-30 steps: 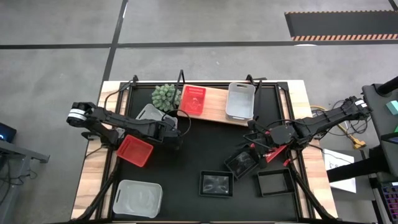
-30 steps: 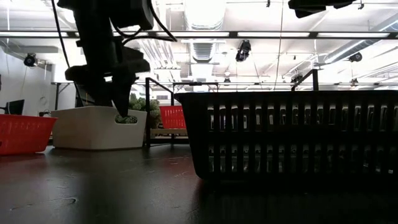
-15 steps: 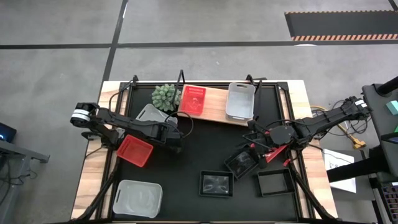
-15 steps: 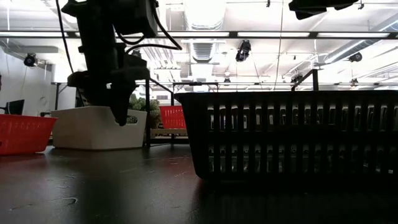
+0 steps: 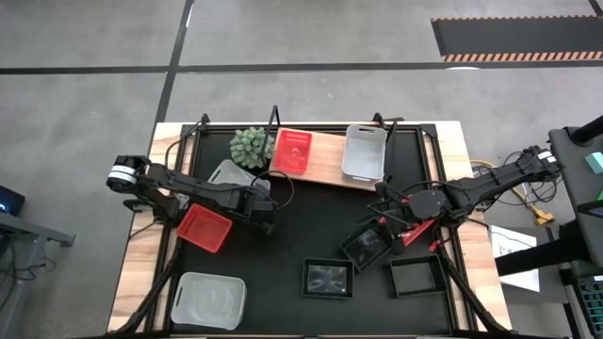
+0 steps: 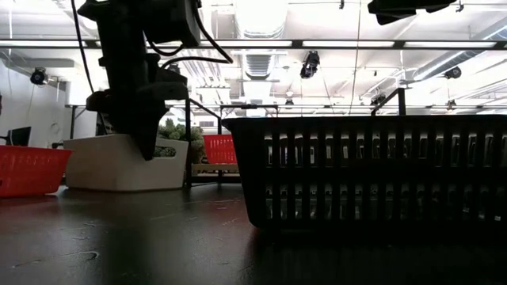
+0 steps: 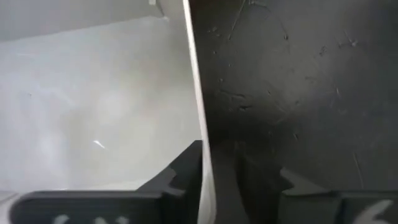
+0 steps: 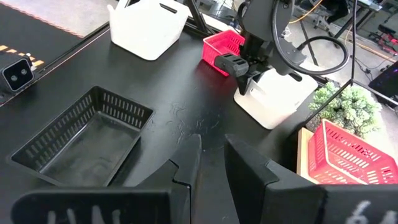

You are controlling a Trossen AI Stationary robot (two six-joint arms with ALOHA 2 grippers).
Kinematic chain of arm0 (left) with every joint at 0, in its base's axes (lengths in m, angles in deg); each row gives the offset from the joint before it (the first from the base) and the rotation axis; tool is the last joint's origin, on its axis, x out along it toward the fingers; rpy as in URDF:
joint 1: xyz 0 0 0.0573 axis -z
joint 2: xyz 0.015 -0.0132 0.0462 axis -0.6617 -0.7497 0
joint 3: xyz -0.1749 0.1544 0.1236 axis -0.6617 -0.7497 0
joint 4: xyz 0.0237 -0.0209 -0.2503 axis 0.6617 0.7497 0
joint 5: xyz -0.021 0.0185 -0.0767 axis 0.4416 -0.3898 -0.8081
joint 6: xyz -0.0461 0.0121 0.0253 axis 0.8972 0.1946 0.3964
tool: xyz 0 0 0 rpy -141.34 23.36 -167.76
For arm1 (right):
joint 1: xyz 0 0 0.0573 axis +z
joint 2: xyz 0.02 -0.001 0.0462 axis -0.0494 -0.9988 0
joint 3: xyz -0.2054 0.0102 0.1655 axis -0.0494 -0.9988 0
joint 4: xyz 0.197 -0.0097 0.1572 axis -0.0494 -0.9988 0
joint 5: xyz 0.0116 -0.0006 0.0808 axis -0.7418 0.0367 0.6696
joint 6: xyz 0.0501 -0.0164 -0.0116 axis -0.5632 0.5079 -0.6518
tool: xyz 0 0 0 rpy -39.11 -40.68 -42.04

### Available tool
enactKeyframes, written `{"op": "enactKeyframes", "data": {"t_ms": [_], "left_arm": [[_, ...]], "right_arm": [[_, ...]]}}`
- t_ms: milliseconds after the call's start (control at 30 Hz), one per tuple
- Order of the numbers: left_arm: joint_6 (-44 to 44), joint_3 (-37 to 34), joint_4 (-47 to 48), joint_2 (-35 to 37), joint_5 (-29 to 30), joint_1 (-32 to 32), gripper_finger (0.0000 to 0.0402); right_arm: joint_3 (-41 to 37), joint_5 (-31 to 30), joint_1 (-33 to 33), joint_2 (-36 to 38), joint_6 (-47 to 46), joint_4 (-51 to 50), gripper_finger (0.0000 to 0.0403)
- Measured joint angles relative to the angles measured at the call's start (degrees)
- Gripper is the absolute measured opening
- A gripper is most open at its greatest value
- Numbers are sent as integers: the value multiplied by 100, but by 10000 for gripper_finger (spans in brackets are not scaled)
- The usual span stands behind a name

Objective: Stack baskets on shelf by color
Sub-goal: Stack the top white bin on top of the white bin on the shelf

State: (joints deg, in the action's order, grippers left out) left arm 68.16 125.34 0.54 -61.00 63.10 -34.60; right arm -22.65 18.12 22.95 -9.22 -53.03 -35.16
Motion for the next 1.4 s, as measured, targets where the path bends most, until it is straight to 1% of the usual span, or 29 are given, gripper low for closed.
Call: {"op": "enactKeyframes", "data": {"t_ms": [100,200,300,400,533,700,833,967,1033,1133,1200,1300,1400], "left_arm": [[-55,0,-2,3,-165,15,40],[-192,46,-13,4,-557,79,16],[-491,160,-125,7,-1003,161,5],[-1043,282,-219,11,-1231,309,2],[-1647,295,-843,11,-1235,475,8],[-1821,226,-1400,8,-1243,578,31],[-1861,201,-1463,7,-1248,605,59],[-2366,252,-1524,11,-1246,665,87],[-2730,258,-1763,69,-1242,734,96],[-3451,216,-2218,267,-1215,894,102],[-3897,190,-2460,408,-1127,964,102],[-4342,180,-2580,681,-746,1008,99],[-4908,100,-2923,957,-317,1016,96]], "right_arm": [[0,0,0,0,-8,2,61],[0,0,-1,0,-67,2,61],[-1,0,0,0,-72,5,61],[-7,0,0,0,-64,7,61],[-11,0,0,0,-75,9,61],[-13,0,0,0,-278,7,61],[-15,0,0,0,-303,29,66],[-15,0,-1,0,-468,78,89],[-17,-2,-2,-34,-550,157,104],[-17,-5,-2,-216,-524,549,127],[-17,-6,-11,-417,-416,868,141],[-20,-4,-57,-774,-248,1287,159],[82,-7,-144,-1121,-149,1406,172]]}}
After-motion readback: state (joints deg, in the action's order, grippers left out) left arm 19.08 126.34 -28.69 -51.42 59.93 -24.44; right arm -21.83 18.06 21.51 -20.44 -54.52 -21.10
